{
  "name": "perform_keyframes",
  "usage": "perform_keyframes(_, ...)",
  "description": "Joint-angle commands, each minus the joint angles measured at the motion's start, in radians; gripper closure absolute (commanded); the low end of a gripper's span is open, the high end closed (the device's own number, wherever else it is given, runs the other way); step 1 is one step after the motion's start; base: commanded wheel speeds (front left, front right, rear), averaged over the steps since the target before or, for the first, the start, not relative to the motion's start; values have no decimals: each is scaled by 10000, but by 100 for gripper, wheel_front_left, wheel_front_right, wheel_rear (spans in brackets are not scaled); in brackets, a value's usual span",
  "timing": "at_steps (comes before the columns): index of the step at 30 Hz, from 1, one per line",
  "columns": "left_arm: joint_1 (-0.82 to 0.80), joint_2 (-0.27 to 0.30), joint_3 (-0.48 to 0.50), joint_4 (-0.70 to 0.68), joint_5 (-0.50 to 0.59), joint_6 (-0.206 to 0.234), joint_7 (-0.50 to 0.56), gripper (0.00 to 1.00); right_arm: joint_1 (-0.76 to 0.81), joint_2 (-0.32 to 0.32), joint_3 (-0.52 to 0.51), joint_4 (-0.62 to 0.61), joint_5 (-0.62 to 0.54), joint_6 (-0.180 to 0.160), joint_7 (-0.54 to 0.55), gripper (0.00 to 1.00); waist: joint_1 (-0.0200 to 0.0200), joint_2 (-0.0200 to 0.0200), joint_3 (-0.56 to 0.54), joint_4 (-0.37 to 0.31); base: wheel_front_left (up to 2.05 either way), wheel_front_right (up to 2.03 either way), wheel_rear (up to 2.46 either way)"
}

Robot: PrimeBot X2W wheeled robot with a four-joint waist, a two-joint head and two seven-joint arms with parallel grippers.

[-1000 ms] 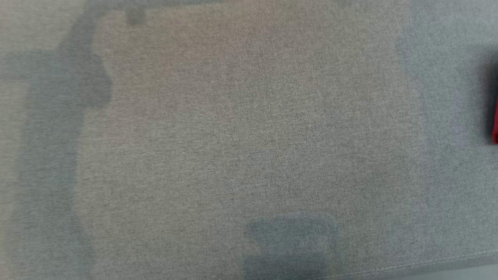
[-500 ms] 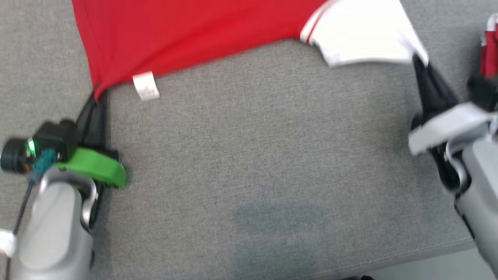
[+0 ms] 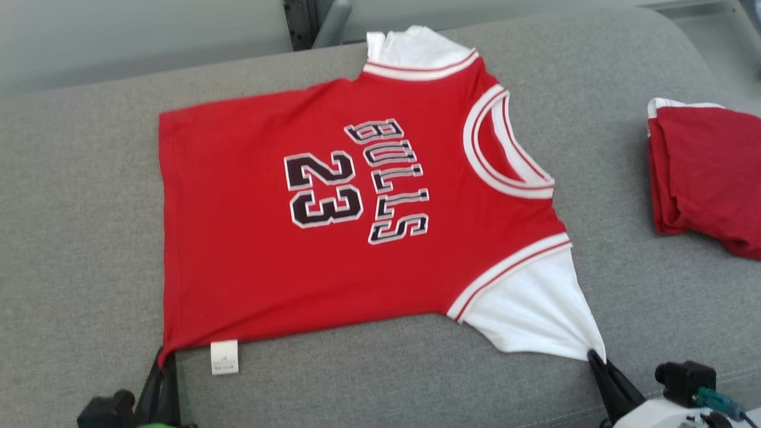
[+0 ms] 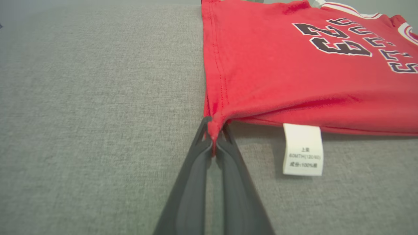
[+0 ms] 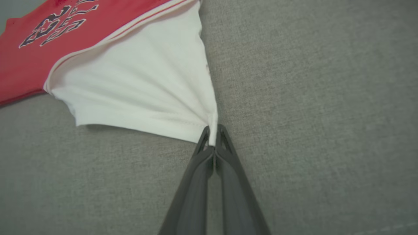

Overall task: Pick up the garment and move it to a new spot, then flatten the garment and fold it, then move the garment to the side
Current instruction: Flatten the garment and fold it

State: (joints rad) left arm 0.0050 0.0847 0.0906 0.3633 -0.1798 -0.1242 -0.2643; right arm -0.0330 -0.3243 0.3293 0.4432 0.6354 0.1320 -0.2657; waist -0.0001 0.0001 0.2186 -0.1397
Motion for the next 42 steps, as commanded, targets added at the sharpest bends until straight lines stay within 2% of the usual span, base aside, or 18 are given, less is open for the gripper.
perform_keyframes(1,562,-26,124,-3,87,-31,7,100,559,-12,67,216,-58,-26,28,100,1,-1,-1781,29,0,0,0)
perform_keyframes(4,1312,-201,231,-93,174,-46,7,100,1147,56,-91,225,-85,-26,25,100,1,-1,-2230,55,0,0,0)
perform_keyframes(11,2554,-277,-262,0,119,-45,6,100,2040,134,-771,-202,-182,-24,15,100,1,-1,-2740,182,0,0,0)
perform_keyframes(18,2443,-309,-579,-463,-7,-48,6,100,1630,341,-1767,-1225,-876,-23,7,100,1,-1,-2510,483,0,0,0)
perform_keyframes(25,505,-71,-1122,-423,-85,-49,6,100,-434,690,-2203,-1126,-2214,-21,4,100,1,-1,-1432,975,0,0,0)
perform_keyframes(26,-251,-10,-1260,-155,-275,-50,6,100,-1246,727,-2330,-888,-2561,-21,4,100,1,-1,-964,1088,0,0,0)
perform_keyframes(31,-1891,178,-1725,911,-497,-50,6,100,-3003,896,-2462,315,-3268,-21,4,100,1,-1,-184,1303,0,0,0)
perform_keyframes(36,-3015,155,-2099,1868,-443,-50,6,100,-4102,988,-2457,1576,-3651,-21,4,100,1,-1,389,1503,0,0,0)
perform_keyframes(37,-3159,135,-2014,2027,-408,-50,6,67,-4325,1050,-2584,1818,-3678,-21,2,66,1,-1,458,1505,0,0,0)
perform_keyframes(38,-3319,104,-1922,2079,-303,-50,6,11,-4502,1083,-2744,2047,-3752,-21,2,0,1,-1,501,1502,0,0,0)
perform_keyframes(39,-3392,56,-1816,2128,-240,-44,6,0,-4591,1141,-2795,2242,-3825,-21,2,0,1,-1,518,1501,0,0,0)
perform_keyframes(42,-3332,-74,-1468,2151,-66,60,6,0,-4761,1297,-3087,2151,-3971,-21,4,0,1,-1,487,1463,0,0,0)
